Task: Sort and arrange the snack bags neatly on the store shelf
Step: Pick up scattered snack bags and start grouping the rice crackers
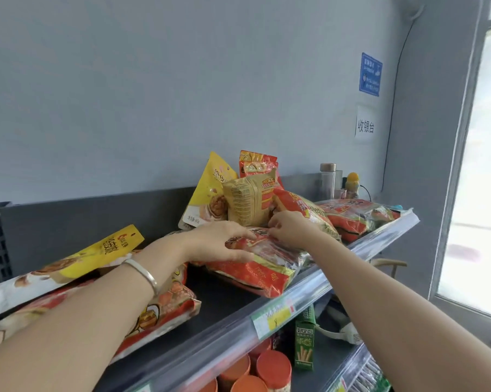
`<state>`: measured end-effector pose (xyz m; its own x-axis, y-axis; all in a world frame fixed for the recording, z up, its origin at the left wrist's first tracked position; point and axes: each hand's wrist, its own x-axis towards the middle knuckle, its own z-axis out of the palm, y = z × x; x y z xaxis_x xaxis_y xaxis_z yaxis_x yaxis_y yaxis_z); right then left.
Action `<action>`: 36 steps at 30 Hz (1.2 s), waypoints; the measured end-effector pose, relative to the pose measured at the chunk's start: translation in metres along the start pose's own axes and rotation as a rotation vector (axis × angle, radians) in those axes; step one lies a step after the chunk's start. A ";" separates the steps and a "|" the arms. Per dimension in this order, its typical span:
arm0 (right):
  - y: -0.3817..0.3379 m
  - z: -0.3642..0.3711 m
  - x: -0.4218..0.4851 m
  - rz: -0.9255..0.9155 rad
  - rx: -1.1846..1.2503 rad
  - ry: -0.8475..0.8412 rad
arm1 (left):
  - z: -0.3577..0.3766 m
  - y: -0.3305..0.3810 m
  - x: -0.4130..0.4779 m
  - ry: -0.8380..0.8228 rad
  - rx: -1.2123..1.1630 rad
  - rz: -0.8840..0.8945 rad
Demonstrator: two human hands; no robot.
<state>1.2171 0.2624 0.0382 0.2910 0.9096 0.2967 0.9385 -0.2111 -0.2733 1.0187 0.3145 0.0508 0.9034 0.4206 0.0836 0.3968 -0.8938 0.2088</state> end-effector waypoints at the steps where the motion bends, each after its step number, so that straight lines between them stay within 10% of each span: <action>1: 0.003 -0.001 -0.002 0.001 0.005 0.009 | 0.001 0.004 -0.003 -0.056 -0.047 -0.010; 13: 0.025 -0.001 -0.034 -0.032 0.111 0.053 | 0.028 0.071 -0.003 -0.281 0.207 -0.272; 27: 0.057 -0.004 -0.064 0.176 0.220 0.257 | 0.048 0.110 0.019 0.318 0.513 -0.461; 32: 0.042 -0.009 -0.082 0.449 0.916 -0.288 | 0.041 0.100 0.017 0.404 0.509 -0.487; 36: 0.018 -0.006 -0.079 0.506 1.455 -0.414 | 0.032 0.095 0.019 0.456 0.432 -0.524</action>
<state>1.2119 0.1850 0.0155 0.2078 0.9361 -0.2836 -0.2749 -0.2224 -0.9354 1.0788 0.2328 0.0408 0.4653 0.7392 0.4868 0.8610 -0.5055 -0.0554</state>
